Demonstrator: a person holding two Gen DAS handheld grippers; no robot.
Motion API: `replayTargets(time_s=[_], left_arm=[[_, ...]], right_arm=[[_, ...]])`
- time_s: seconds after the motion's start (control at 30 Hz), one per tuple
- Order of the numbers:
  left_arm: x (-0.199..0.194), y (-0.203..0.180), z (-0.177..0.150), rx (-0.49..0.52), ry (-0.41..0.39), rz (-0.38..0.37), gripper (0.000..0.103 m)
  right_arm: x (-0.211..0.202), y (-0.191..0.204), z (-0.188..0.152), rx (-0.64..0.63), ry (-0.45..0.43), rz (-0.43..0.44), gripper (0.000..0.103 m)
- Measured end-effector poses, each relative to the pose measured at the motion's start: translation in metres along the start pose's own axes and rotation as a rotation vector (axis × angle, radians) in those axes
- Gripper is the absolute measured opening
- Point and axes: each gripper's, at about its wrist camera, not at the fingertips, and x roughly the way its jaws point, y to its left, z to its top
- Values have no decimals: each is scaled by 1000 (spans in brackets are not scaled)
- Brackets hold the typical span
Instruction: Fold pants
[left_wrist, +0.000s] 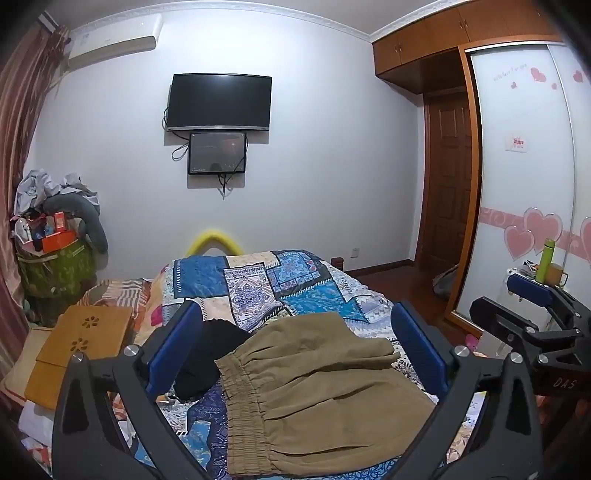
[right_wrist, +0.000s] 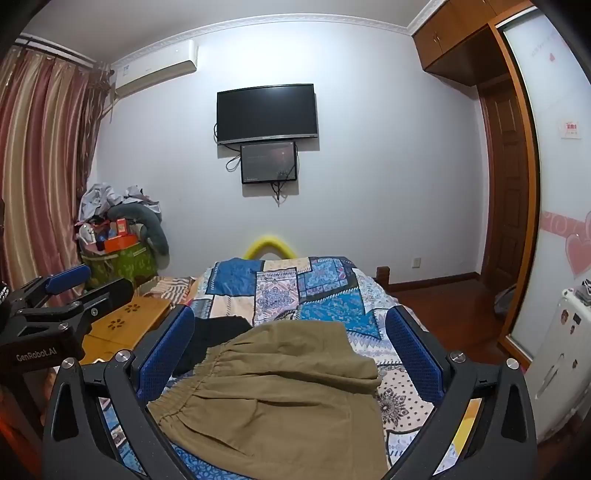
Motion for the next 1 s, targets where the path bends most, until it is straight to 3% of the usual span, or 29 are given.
replayTargets(time_s=[1.0], left_arm=[[-3,-2,0,-1,-6,-3,103]], right_arm=[[1,1,1,11,1,0,103]])
